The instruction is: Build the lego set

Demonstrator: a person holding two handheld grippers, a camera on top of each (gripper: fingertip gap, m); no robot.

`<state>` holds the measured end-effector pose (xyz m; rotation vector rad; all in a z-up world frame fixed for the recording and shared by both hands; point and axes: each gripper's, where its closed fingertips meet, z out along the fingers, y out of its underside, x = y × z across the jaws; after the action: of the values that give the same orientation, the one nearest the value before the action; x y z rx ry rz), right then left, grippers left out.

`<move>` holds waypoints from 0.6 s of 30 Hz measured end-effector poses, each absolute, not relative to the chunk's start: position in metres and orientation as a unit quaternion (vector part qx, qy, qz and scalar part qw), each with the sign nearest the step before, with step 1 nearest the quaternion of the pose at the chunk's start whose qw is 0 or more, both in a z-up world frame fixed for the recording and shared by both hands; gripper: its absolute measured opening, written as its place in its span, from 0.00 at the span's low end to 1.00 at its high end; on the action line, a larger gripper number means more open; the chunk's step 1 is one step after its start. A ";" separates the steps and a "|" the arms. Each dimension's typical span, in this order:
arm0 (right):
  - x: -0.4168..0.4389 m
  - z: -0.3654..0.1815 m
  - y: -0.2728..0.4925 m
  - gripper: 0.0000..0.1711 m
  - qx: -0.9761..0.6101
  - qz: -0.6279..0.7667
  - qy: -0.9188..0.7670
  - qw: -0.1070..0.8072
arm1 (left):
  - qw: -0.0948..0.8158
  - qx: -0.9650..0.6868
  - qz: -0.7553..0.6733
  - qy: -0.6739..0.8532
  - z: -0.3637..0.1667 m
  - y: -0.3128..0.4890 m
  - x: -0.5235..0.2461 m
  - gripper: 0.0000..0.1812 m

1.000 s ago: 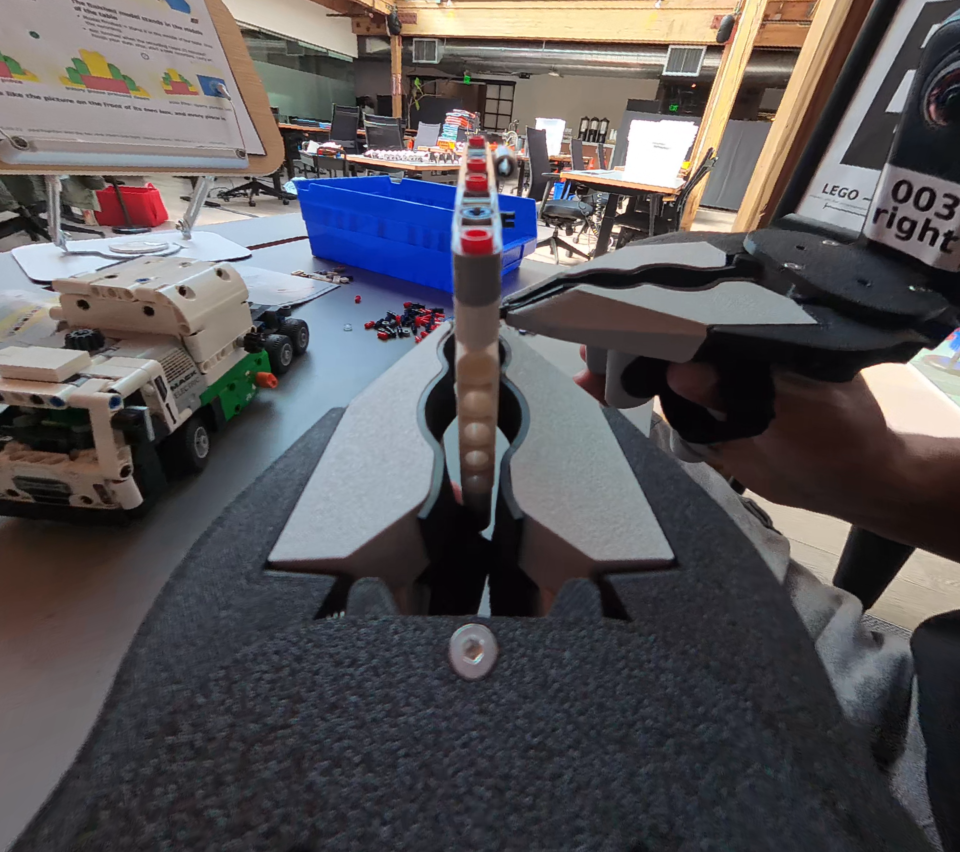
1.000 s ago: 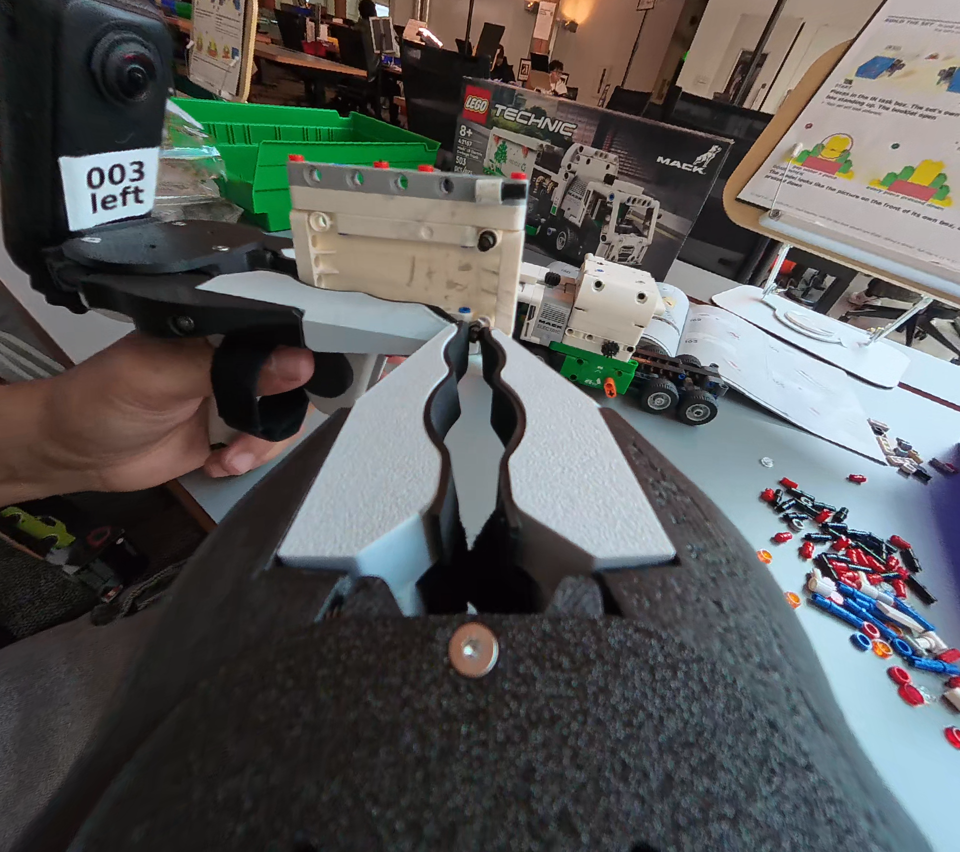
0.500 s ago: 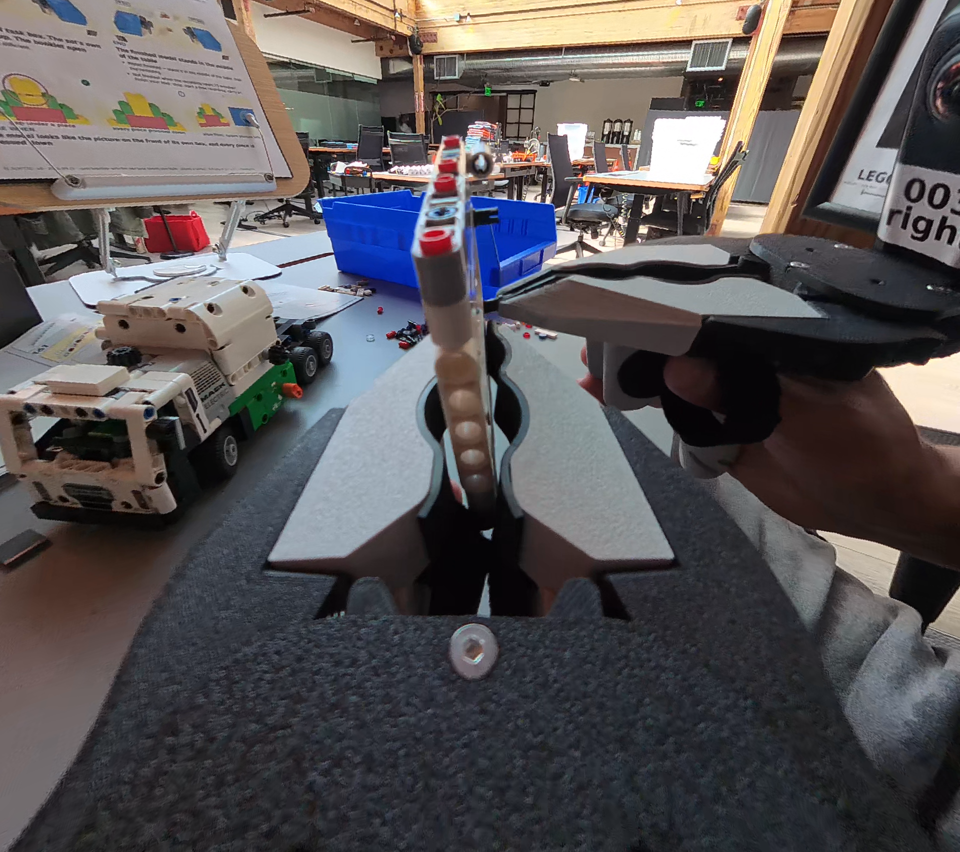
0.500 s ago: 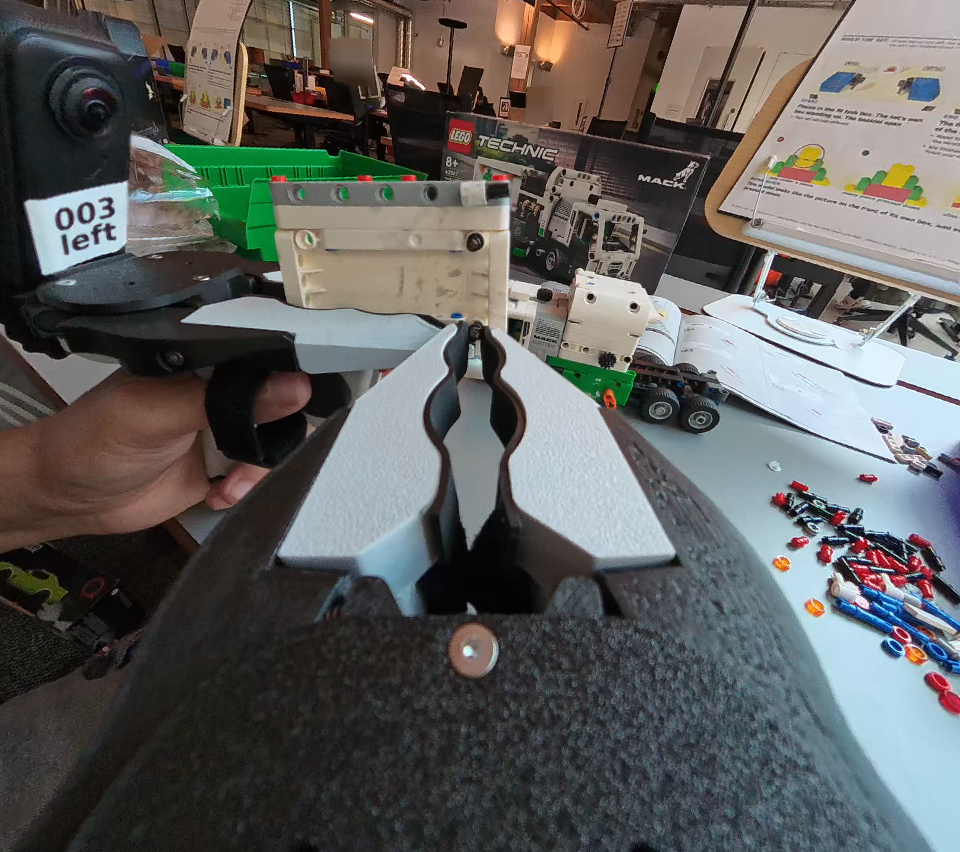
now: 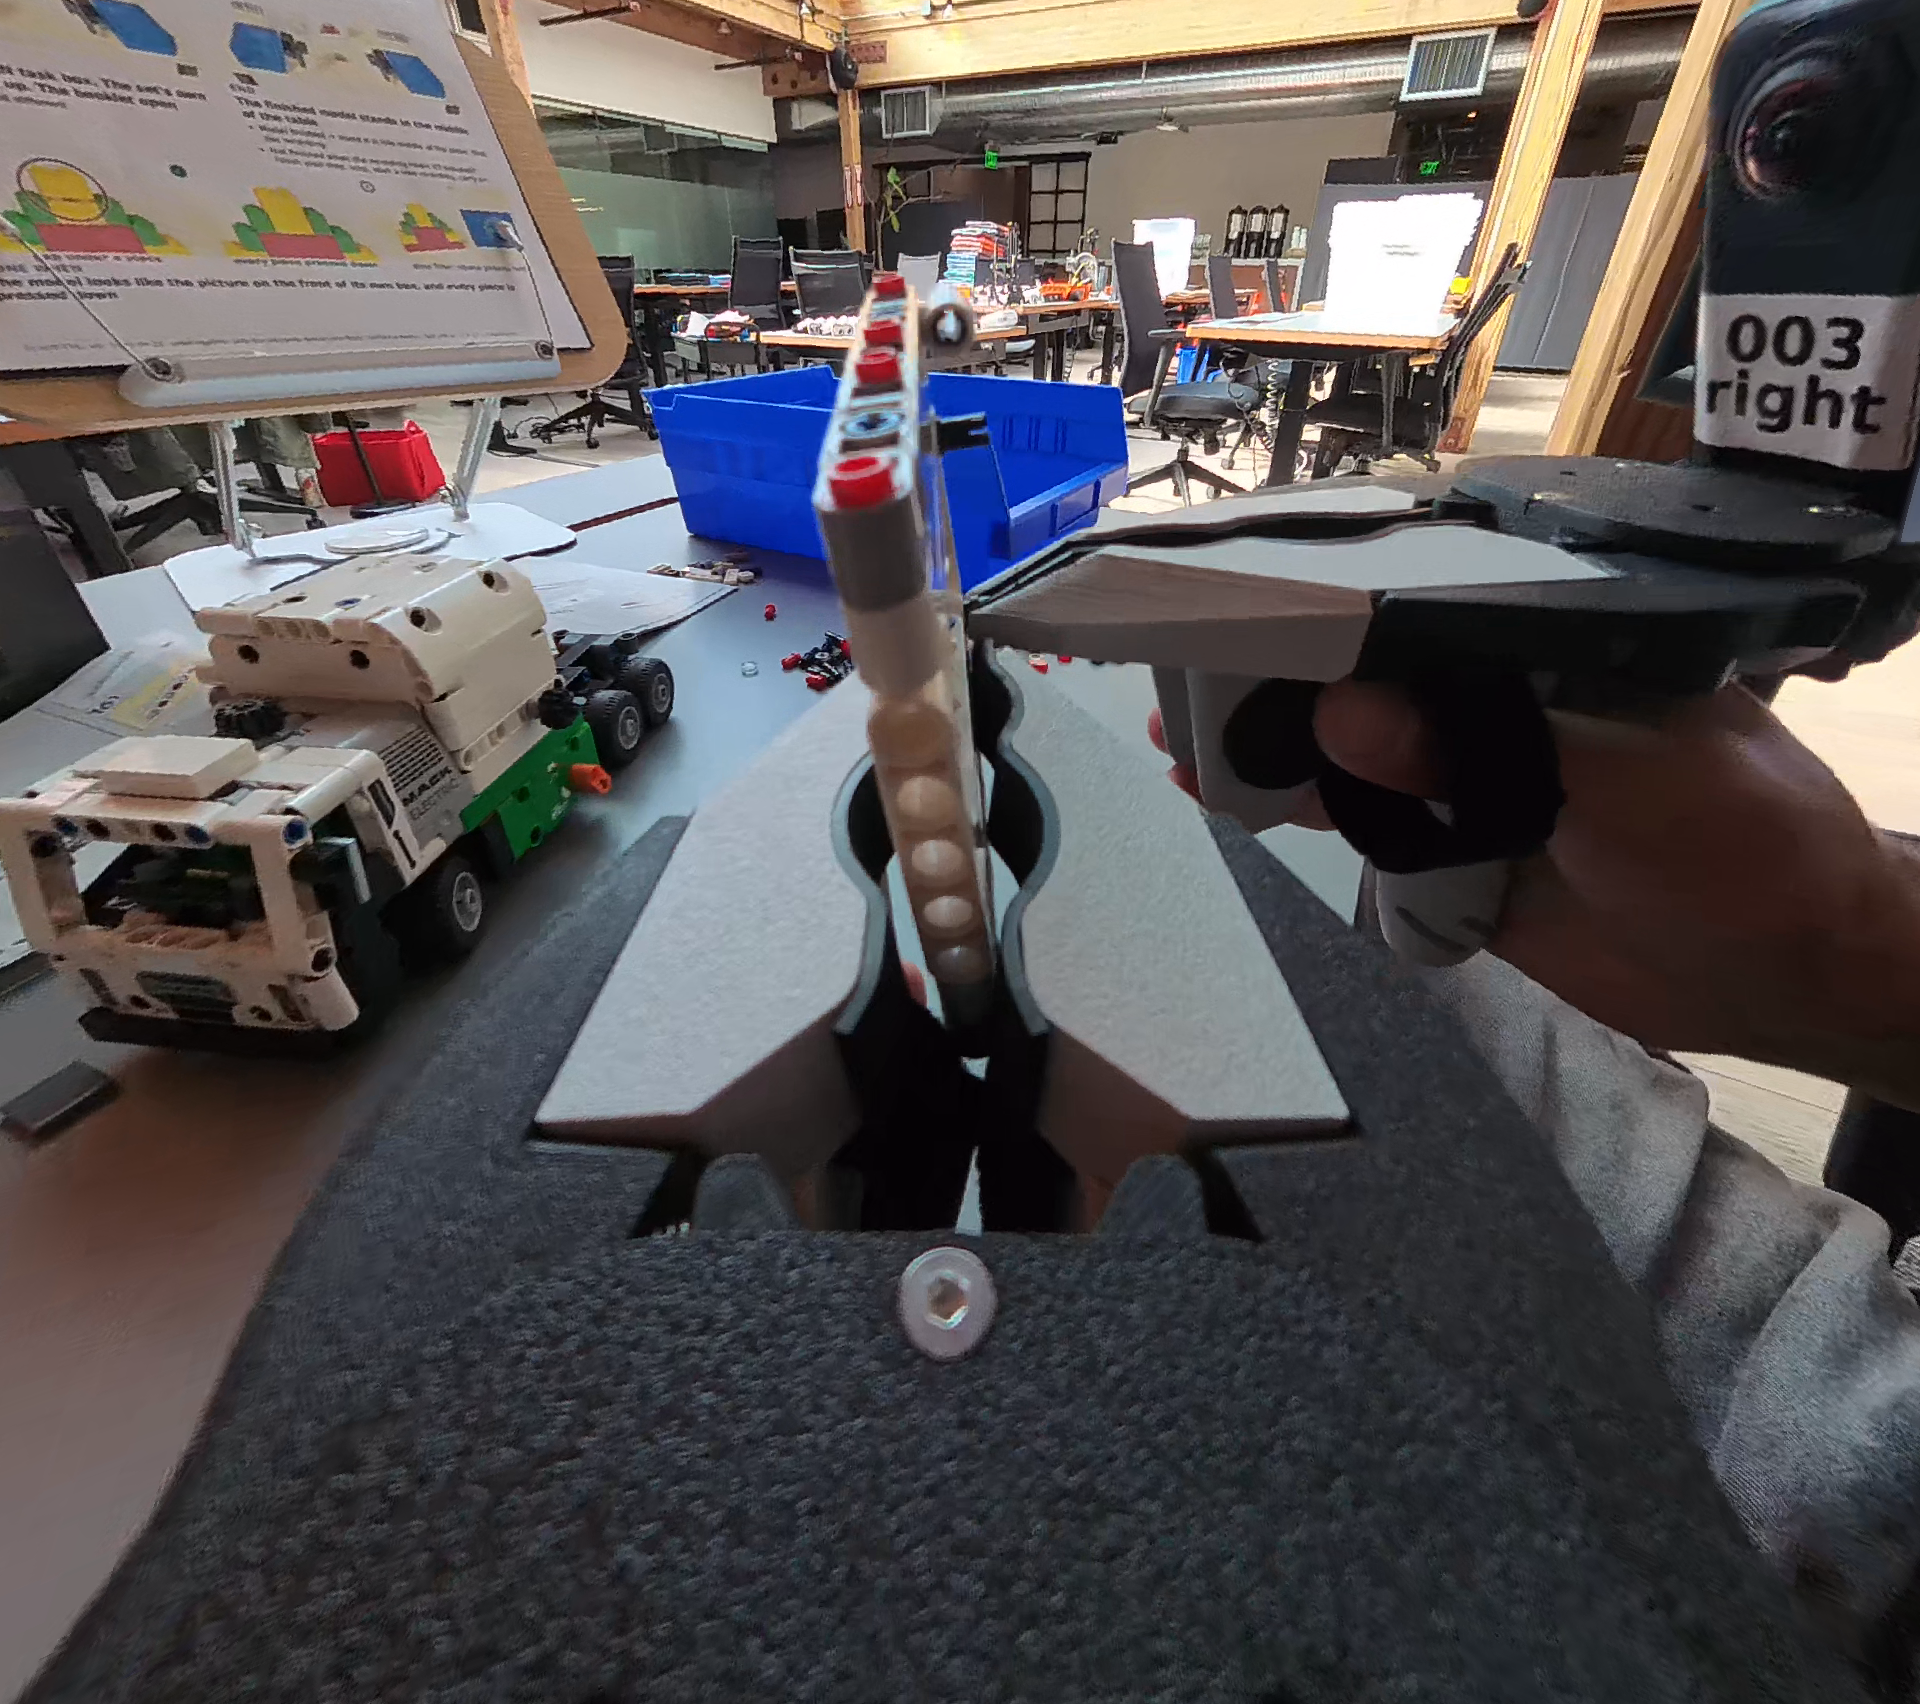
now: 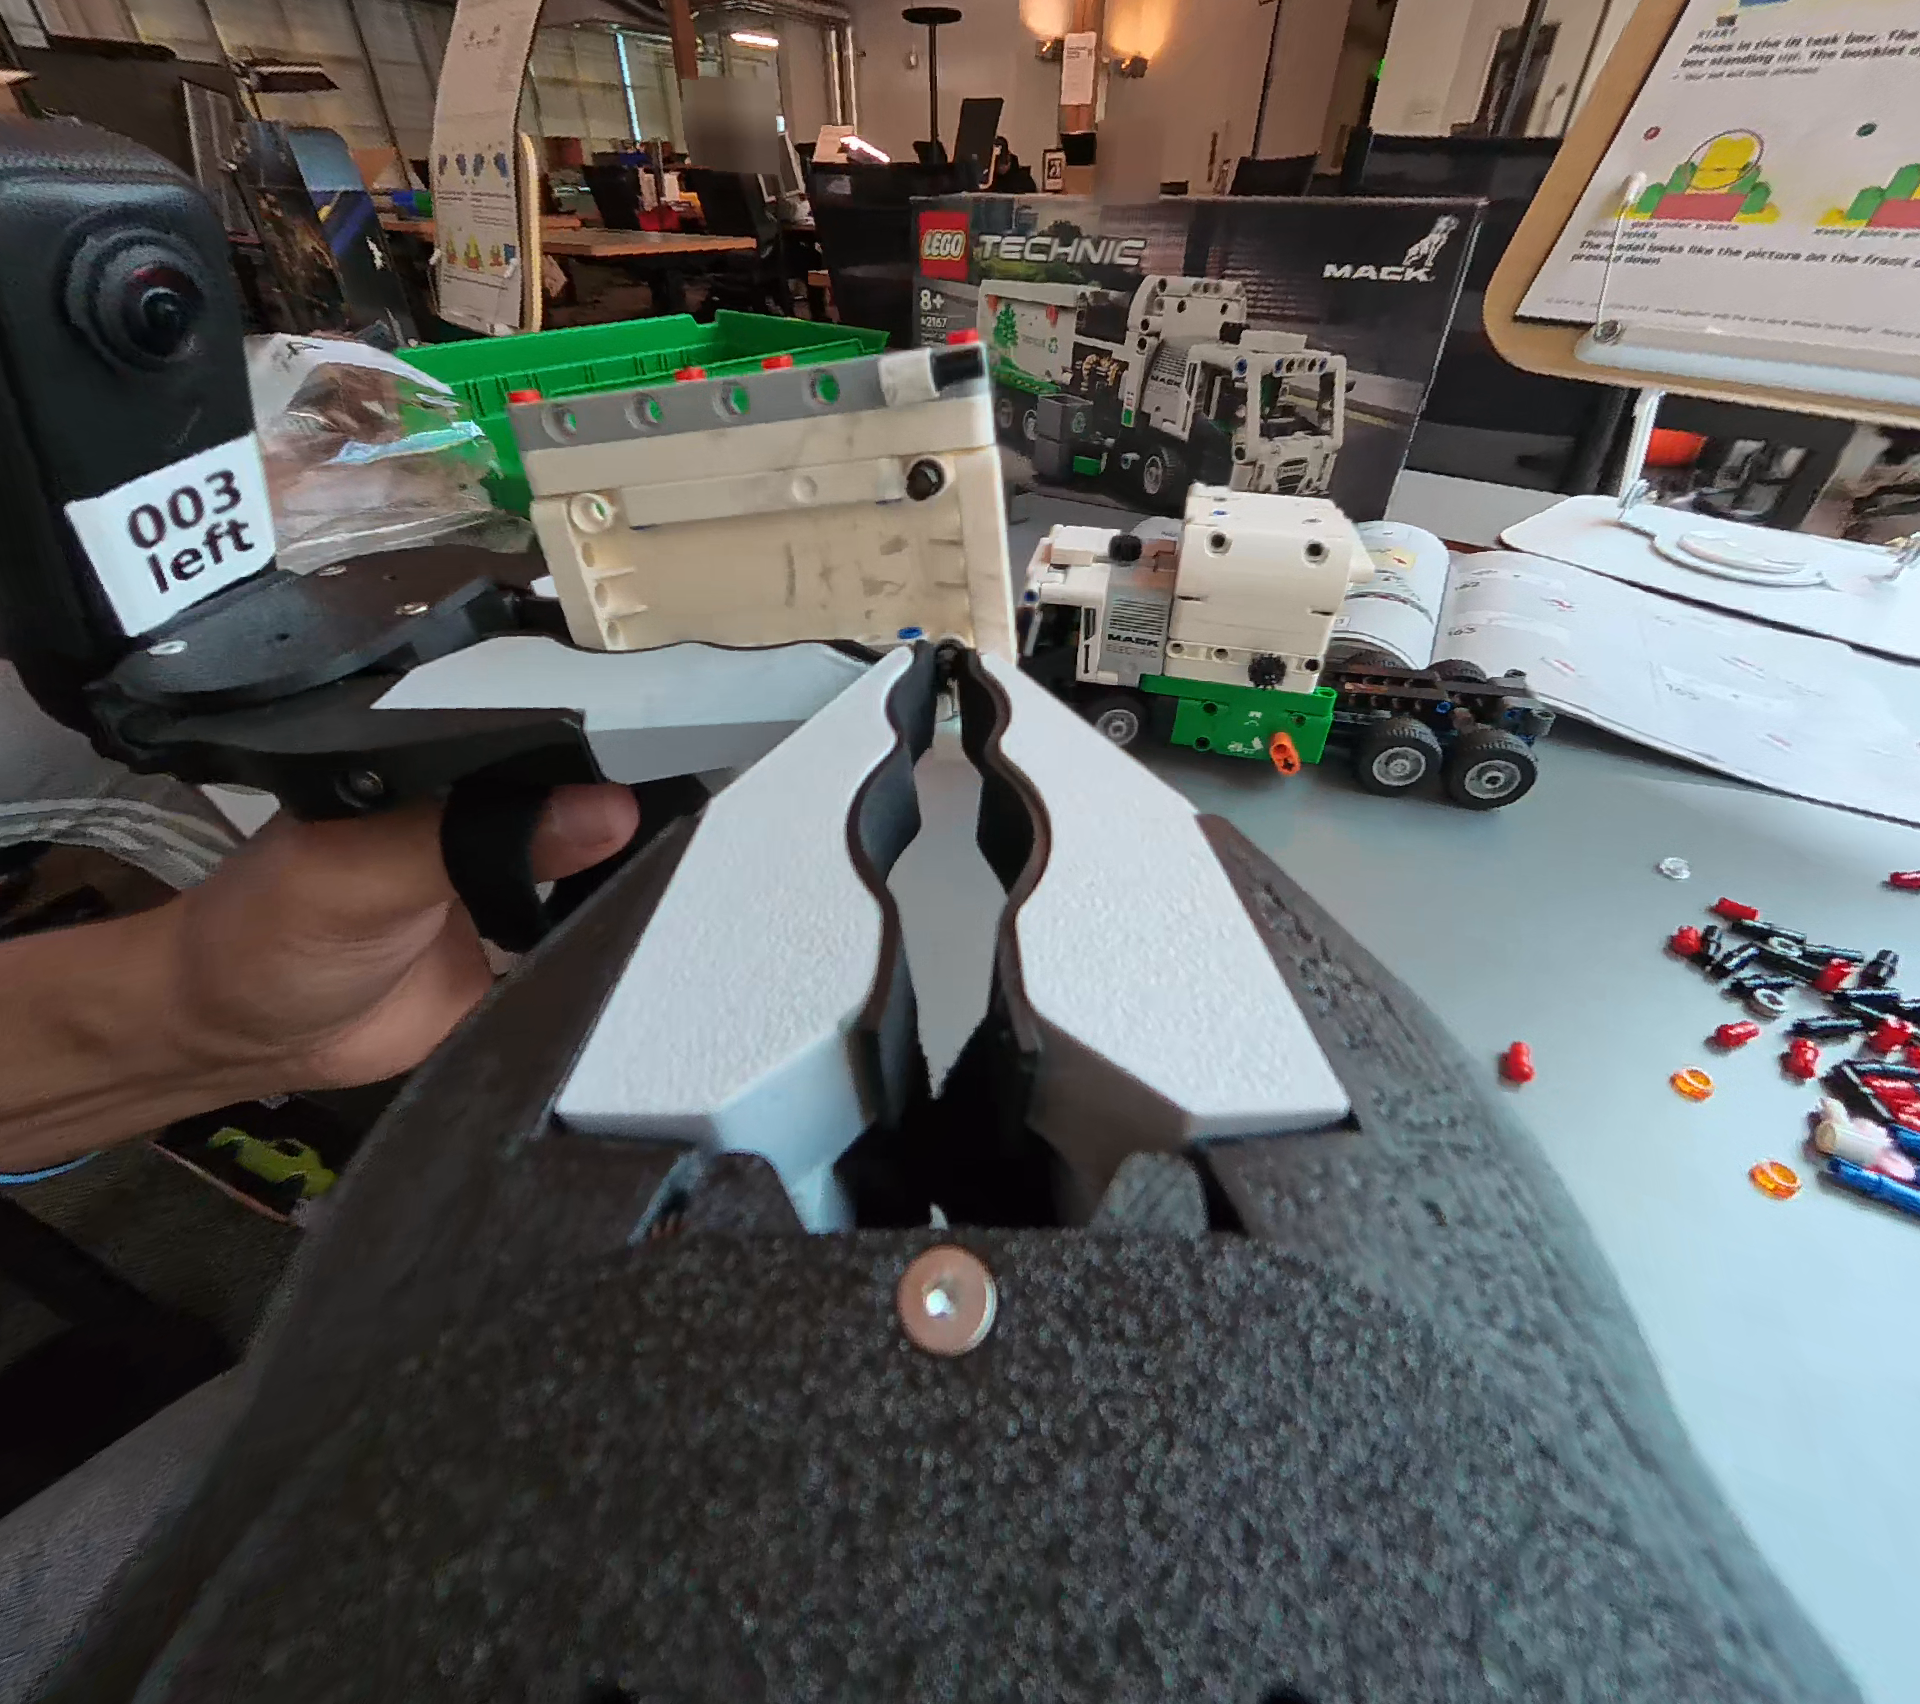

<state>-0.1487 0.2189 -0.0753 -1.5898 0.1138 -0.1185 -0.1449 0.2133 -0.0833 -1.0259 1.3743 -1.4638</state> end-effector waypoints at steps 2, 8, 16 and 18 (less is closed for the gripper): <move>-0.150 -0.073 0.220 0.02 -0.715 -0.052 0.047 0.695 | 0.443 -0.403 -0.584 0.548 -0.081 0.214 -0.146 0.04; -0.155 -0.070 0.218 0.04 -0.735 0.016 0.027 0.678 | 0.406 -0.410 -0.616 0.536 -0.079 0.219 -0.146 0.03; -0.176 -0.053 0.180 0.35 -0.729 0.240 -0.149 0.624 | 0.256 -0.327 -0.723 0.553 -0.069 0.190 -0.171 0.03; -0.185 -0.062 0.181 0.28 -0.742 0.253 -0.184 0.593 | 0.252 -0.315 -0.719 0.566 -0.071 0.182 -0.174 0.03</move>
<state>-0.1847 0.1811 -0.0622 -1.7248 -0.4277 0.5876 -0.1739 0.1824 -0.0709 -0.8569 1.5398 -1.9551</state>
